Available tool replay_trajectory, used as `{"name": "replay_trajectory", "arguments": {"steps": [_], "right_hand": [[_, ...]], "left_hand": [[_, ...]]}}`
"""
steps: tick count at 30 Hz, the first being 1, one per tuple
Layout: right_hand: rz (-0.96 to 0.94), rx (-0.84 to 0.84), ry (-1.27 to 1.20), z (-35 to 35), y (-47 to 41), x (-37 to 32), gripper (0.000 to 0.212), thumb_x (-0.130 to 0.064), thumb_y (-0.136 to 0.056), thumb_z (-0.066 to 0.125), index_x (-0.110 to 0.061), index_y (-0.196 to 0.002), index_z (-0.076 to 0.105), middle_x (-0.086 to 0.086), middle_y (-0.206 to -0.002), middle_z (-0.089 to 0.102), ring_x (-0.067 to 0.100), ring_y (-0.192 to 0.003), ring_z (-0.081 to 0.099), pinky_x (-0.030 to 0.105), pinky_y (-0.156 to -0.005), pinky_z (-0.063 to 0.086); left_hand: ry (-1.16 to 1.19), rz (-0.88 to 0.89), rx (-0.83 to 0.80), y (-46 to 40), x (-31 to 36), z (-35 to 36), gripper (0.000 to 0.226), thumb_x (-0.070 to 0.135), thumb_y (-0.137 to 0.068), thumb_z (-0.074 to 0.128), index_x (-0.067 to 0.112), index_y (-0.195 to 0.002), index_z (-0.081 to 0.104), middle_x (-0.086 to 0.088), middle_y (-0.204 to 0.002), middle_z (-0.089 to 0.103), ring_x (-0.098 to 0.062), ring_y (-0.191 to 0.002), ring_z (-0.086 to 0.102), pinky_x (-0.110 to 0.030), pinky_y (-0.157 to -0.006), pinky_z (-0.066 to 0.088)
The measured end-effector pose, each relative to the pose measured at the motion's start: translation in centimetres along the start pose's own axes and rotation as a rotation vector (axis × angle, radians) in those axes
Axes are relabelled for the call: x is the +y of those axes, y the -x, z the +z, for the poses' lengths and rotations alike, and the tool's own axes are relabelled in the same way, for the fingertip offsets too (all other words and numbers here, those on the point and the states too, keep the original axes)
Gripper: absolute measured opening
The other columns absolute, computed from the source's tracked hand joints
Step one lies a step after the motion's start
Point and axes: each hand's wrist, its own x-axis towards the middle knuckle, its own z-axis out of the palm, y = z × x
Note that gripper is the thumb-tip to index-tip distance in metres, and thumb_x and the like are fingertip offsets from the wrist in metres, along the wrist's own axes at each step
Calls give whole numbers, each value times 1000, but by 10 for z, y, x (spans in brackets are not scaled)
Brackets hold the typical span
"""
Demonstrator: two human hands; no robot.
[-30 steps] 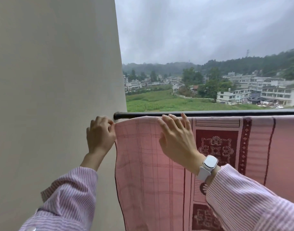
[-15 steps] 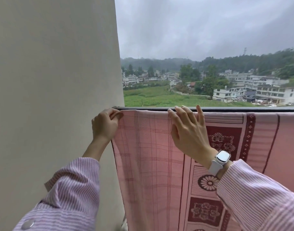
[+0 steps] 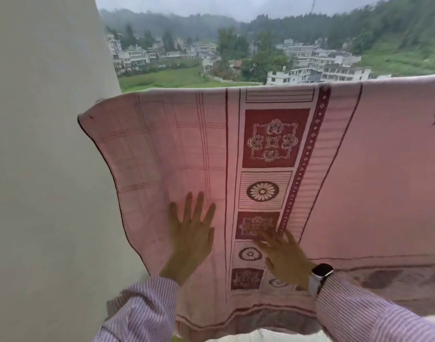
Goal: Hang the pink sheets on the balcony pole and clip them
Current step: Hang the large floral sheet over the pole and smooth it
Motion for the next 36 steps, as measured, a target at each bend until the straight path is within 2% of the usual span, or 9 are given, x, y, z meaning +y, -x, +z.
{"name": "replay_trajectory", "arguments": {"steps": [4,10,13,15,17,22,26,31,36], "right_hand": [[134,-123,-76,17,39,37,53,-26,-92,34,-24,-143,18,5,-155,7,26,-141,12,50,-112,17],[364,9,-86,30,102,103,35,-36,-65,56,-27,-97,67,-1,-103,71,20,-91,69,46,-66,55],[439,114,-112,35,146,143,47,-33,-93,20,-26,-99,66,-3,-104,71,19,-96,67,46,-74,54],[531,185,-134,39,183,177,61,-37,-95,6,-23,-103,65,-1,-108,69,21,-100,65,48,-78,52],[586,221,-186,42,223,216,58,-39,-93,10,-19,-111,61,4,-116,65,26,-109,60,54,-85,48],[771,304,-225,49,331,330,56,-36,-83,19,-15,-122,52,7,-128,56,28,-120,49,50,-98,38],[966,370,-209,51,424,415,42,-29,-82,31,-13,-103,64,6,-99,69,27,-88,66,40,-70,53],[1184,419,-185,54,515,516,40,-29,-83,33,-14,-105,63,6,-102,69,25,-93,66,48,-78,52],[1308,488,-188,58,572,618,61,-39,-84,16,-12,-124,52,9,-123,59,27,-117,51,43,-98,39]], "left_hand": [[178,54,-182,10,56,18,62,30,-87,53,24,-141,23,-11,-152,13,-35,-138,16,-57,-108,16],[250,253,-162,-10,154,5,59,29,-86,53,24,-139,27,-11,-151,21,-34,-138,17,-57,-109,21],[248,310,-249,-19,212,12,58,32,-92,42,27,-143,15,-7,-154,4,-30,-141,2,-53,-112,8],[225,384,-303,-28,260,14,64,32,-78,63,24,-136,36,-12,-147,31,-35,-134,30,-60,-103,32],[208,434,-319,-37,316,14,67,33,-68,74,22,-128,47,-13,-138,45,-35,-124,45,-60,-91,44],[371,533,-340,-59,491,8,53,33,-95,32,28,-143,8,-2,-155,-2,-24,-141,-2,-48,-114,5],[534,620,-373,-75,638,-6,51,29,-95,31,29,-142,11,0,-155,1,-22,-141,-1,-46,-114,4],[617,830,-286,-97,793,-37,61,48,-83,16,26,-140,19,-2,-151,20,-23,-137,15,-42,-110,15],[673,956,-241,-147,937,-26,51,27,-92,38,28,-139,19,-2,-149,24,-23,-136,17,-42,-108,17]]}}
